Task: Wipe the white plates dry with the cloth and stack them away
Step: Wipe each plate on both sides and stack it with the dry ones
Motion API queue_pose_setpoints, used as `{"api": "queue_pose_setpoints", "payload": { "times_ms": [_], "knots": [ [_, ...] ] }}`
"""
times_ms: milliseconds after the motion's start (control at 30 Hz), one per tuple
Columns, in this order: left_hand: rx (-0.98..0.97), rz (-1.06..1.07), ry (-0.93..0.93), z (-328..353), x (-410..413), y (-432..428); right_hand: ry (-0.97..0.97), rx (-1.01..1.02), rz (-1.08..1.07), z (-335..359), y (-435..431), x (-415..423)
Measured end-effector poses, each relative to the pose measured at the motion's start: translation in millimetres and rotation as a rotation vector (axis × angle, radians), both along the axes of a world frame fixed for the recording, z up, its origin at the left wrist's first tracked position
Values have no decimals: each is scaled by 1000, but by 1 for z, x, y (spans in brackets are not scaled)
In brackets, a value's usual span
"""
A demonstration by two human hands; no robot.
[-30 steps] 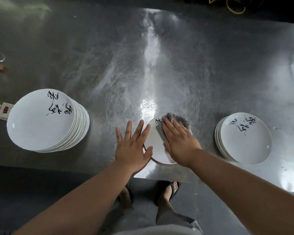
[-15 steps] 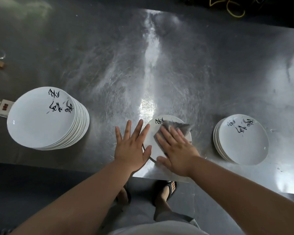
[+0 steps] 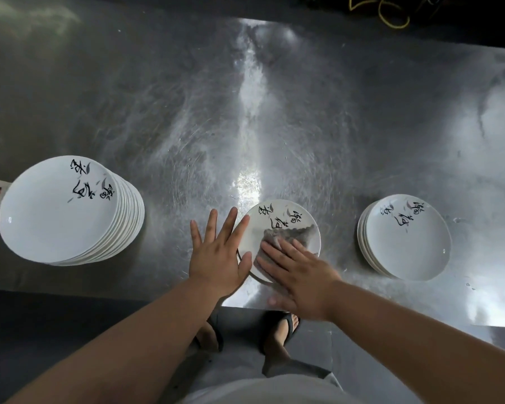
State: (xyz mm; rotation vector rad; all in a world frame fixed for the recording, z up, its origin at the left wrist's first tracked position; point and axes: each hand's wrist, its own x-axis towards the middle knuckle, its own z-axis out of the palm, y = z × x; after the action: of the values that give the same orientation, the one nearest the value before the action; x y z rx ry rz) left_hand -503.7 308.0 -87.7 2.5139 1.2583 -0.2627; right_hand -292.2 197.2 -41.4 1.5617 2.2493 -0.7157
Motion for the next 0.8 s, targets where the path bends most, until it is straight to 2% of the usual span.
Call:
{"api": "queue_pose_setpoints", "payload": {
  "times_ms": [67, 200, 300, 400, 567, 700, 800],
  "knots": [
    [-3, -1, 9, 0, 1, 0, -19, 23, -35, -1, -4, 23],
    [14, 4, 20, -1, 1, 1, -142, 63, -265, 8, 2, 35],
    [5, 5, 3, -2, 1, 0, -34, -33, -206, 9, -9, 2],
    [-2, -1, 8, -2, 1, 0, -2, 49, -48, 4, -22, 6],
    [-2, -12, 45, 0, 2, 1, -128, 85, -103, 5, -20, 54],
    [-10, -20, 56, 0, 2, 2, -182, 113, -221, 5, 19, 41],
    [-19, -29, 67, -1, 2, 2, -164, 116, -153, -2, 62, 18]
  ]
}}
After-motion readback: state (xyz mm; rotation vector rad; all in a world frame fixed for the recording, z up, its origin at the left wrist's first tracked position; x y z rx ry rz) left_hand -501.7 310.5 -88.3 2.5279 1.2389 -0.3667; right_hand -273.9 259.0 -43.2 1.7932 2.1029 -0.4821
